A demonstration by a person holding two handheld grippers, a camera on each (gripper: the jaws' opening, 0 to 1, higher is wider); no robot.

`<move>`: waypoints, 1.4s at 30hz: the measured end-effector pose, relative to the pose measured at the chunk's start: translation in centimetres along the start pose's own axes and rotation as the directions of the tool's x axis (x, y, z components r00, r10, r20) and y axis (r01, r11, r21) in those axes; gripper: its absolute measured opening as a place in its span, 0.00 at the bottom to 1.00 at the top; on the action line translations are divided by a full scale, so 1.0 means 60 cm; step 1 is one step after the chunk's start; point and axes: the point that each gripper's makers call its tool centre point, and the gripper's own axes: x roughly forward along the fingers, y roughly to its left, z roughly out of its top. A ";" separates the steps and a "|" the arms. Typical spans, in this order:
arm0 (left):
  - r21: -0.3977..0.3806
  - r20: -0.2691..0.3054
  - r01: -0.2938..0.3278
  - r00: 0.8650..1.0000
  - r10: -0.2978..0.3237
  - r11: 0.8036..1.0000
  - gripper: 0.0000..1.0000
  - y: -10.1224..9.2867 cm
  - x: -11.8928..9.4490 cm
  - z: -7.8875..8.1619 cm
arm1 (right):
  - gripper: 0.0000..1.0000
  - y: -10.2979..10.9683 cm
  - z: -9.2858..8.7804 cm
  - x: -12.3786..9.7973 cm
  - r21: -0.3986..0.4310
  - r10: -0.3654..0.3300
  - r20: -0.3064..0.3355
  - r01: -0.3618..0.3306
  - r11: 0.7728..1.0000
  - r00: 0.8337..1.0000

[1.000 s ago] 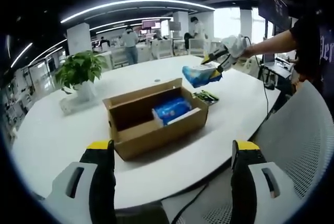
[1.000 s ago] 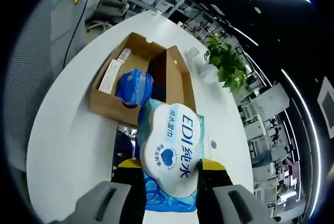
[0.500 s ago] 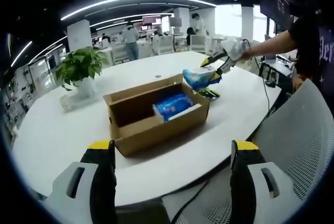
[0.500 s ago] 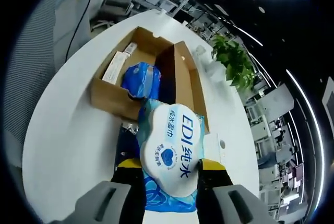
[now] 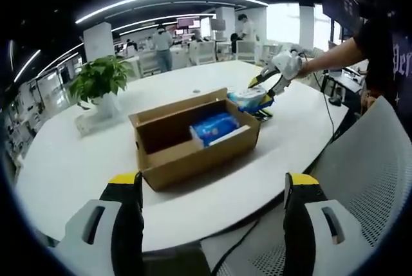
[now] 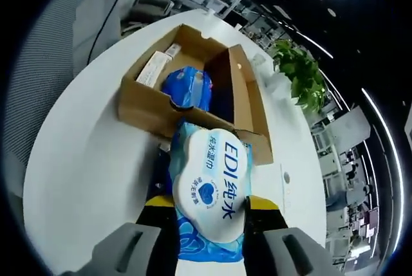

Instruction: Operate the shoe box by opening the lid, removing the specified soft item, and placing it in the target area until the item is outside and the box remains undamaged.

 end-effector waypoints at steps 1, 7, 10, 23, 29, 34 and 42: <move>0.000 -0.001 -0.001 1.000 0.001 1.000 0.88 0.000 0.000 0.000 | 0.31 0.002 -0.004 0.004 -0.002 0.003 -0.005 -0.003 1.000 1.000; -0.004 -0.005 -0.008 1.000 0.008 1.000 0.88 0.003 -0.001 -0.003 | 0.32 0.008 -0.016 0.014 -0.014 0.019 -0.005 -0.019 1.000 1.000; -0.005 -0.008 -0.008 1.000 0.007 1.000 0.88 0.003 -0.001 -0.004 | 0.32 0.009 -0.013 0.015 -0.019 0.025 0.009 -0.024 1.000 1.000; -0.011 -0.011 -0.015 1.000 0.015 1.000 0.88 0.005 -0.001 -0.005 | 0.34 0.015 -0.016 0.032 -0.082 0.035 0.030 -0.032 0.996 0.999; -0.011 -0.012 -0.013 1.000 0.013 1.000 0.88 0.007 -0.001 -0.006 | 0.06 -0.001 0.002 0.021 -0.142 0.016 0.076 -0.005 0.990 0.997; -0.003 -0.011 -0.004 1.000 0.004 1.000 0.88 0.004 0.000 -0.007 | 0.00 -0.006 0.003 0.014 -0.097 0.043 0.087 -0.035 0.995 0.995; -0.007 0.001 -0.017 1.000 0.017 1.000 0.88 0.010 -0.002 -0.005 | 0.10 -0.007 0.007 0.006 -0.023 0.066 0.097 -0.064 0.998 0.993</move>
